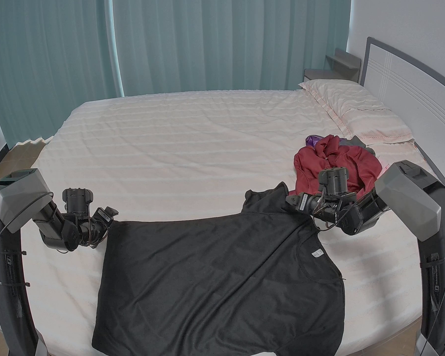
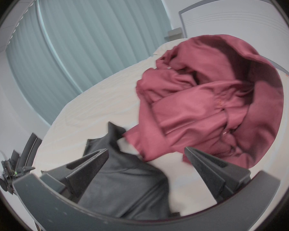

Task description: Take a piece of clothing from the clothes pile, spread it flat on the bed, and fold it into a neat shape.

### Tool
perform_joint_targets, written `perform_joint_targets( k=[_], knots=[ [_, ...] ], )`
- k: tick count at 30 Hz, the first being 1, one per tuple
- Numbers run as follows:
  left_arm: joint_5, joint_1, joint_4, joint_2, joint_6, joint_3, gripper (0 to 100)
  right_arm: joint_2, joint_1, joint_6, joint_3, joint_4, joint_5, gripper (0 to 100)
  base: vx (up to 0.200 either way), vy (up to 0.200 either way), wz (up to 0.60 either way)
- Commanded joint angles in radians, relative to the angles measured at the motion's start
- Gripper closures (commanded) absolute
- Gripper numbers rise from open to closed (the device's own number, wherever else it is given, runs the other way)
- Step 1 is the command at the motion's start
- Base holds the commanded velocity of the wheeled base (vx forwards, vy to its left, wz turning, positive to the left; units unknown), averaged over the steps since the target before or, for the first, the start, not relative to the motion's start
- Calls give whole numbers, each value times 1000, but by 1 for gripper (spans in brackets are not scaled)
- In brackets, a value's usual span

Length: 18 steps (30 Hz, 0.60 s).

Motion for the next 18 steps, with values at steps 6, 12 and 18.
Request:
perform_joint_targets(
  k=[6, 12, 18],
  knots=[
    [0, 0, 0, 1, -1, 2, 0, 163, 35, -57, -200, 31, -49, 0, 0, 0, 0],
    [0, 0, 0, 1, -1, 2, 0, 201, 27, -59, -255, 59, -51, 0, 0, 0, 0],
    [0, 0, 0, 1, -1, 2, 0, 215, 25, -54, -302, 47, -55, 100, 0, 0, 0]
  ],
)
